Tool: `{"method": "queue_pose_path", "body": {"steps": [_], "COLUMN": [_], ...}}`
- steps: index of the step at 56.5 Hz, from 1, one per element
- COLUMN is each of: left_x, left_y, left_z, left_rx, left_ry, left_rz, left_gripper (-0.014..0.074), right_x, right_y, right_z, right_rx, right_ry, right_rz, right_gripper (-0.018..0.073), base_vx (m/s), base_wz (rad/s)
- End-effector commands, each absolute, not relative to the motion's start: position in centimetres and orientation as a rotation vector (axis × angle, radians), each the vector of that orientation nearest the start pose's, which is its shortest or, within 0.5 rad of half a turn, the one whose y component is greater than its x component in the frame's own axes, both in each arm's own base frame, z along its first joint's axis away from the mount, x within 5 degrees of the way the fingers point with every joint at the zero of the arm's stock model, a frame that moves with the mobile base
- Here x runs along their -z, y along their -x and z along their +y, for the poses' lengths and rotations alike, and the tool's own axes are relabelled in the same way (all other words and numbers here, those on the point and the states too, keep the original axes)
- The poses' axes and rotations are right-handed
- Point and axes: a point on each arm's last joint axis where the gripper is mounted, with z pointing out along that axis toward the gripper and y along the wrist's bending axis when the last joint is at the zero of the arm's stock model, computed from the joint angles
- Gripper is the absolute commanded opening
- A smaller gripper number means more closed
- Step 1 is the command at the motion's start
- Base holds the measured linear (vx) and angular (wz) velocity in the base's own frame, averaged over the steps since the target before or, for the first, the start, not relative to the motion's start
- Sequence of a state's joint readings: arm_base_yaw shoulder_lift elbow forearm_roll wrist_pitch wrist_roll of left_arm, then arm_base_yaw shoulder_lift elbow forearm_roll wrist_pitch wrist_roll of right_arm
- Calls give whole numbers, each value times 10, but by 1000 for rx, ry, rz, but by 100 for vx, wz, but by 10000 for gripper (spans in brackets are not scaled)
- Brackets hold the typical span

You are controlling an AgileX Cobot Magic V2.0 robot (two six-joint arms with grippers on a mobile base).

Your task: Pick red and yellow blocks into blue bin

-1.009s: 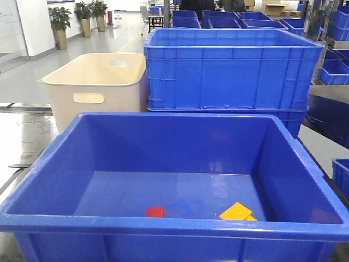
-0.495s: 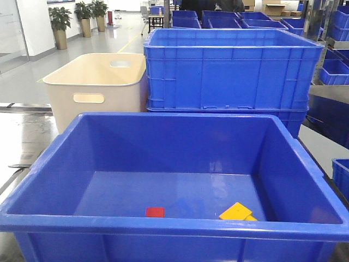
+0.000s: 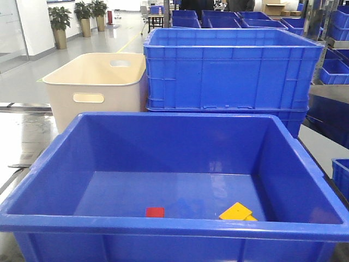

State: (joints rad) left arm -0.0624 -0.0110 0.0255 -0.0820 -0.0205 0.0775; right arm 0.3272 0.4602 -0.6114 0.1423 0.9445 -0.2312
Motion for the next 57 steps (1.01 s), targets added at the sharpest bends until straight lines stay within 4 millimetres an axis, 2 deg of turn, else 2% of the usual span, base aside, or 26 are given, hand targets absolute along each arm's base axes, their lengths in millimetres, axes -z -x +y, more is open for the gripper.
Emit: {"method": "queue_pose_path", "body": {"steps": [1, 57], "left_x": [-223, -222], "left_y": [-52, -52], "left_z": [-2, -2], "left_rx": [63, 63], "left_ry": [-15, -16], "left_rz": [1339, 1351], "left_gripper": [-6, -6], "right_x": [-318, -318], "right_y": [-68, -68], "right_z": [34, 34], "right_rx": [-226, -224], "right_ry": [576, 576], "right_rz": [2115, 2115], "right_gripper": [-10, -10], "base_vx": [0, 0], "base_wz": [0, 0]}}
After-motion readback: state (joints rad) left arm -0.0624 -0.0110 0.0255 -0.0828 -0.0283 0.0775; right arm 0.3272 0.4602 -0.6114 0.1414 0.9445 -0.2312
